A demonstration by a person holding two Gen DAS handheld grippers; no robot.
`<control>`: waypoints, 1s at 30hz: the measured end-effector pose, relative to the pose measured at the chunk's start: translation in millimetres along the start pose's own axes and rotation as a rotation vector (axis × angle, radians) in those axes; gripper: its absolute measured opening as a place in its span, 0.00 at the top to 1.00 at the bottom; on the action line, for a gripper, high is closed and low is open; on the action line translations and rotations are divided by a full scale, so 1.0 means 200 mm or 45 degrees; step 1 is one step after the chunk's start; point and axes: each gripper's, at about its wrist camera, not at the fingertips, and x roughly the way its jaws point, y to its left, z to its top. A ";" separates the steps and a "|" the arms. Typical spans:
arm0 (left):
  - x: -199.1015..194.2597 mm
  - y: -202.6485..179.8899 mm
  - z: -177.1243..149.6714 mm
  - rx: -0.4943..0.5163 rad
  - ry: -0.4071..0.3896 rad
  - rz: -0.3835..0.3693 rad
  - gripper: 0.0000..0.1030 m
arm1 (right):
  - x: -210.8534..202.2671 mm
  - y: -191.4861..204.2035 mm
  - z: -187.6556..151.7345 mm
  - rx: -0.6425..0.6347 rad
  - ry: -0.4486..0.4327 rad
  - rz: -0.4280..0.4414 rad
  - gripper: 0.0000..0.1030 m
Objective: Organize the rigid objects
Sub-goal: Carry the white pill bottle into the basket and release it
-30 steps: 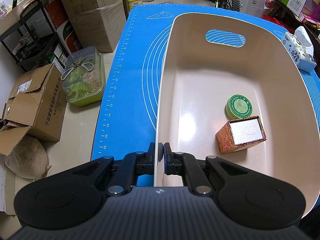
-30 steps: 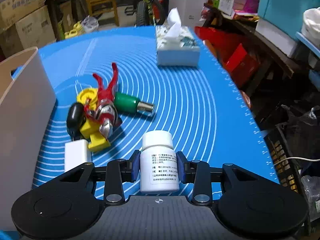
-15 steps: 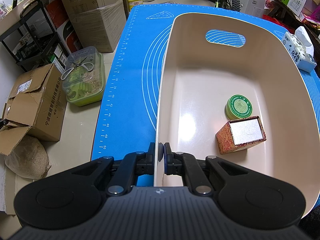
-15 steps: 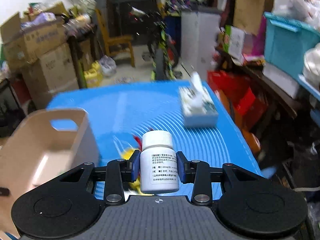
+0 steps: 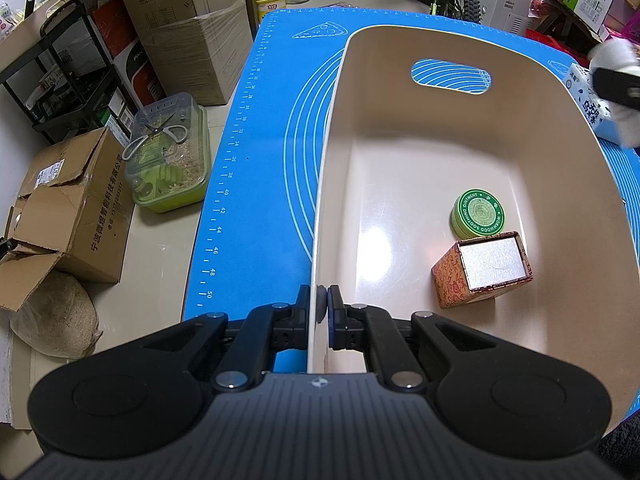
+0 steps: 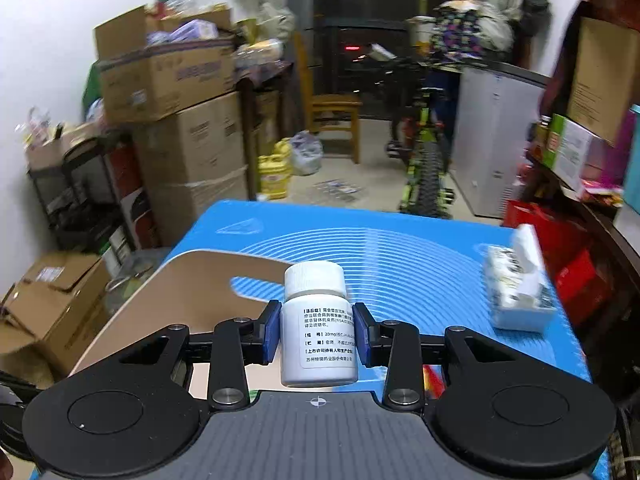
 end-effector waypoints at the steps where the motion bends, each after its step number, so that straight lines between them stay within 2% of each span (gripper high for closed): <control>1: 0.00 0.00 0.00 -0.002 0.000 -0.002 0.91 | 0.02 0.03 0.00 -0.012 0.016 0.012 0.56; 8: 0.00 0.00 0.00 -0.006 0.001 -0.004 0.91 | 0.17 0.23 -0.04 -0.078 0.147 0.070 0.57; 15: 0.00 0.00 0.00 -0.007 0.010 -0.008 0.91 | 0.34 0.37 -0.14 -0.175 0.317 0.063 0.57; 25: 0.01 0.00 0.00 -0.004 0.017 -0.007 0.91 | 0.46 0.37 -0.23 -0.198 0.499 0.025 0.57; 29: 0.01 0.00 -0.01 -0.007 0.017 -0.009 0.91 | 0.48 0.38 -0.23 -0.207 0.526 0.015 0.57; 30: 0.01 0.00 -0.01 -0.006 0.017 -0.008 0.91 | 0.47 0.38 -0.23 -0.202 0.530 0.016 0.53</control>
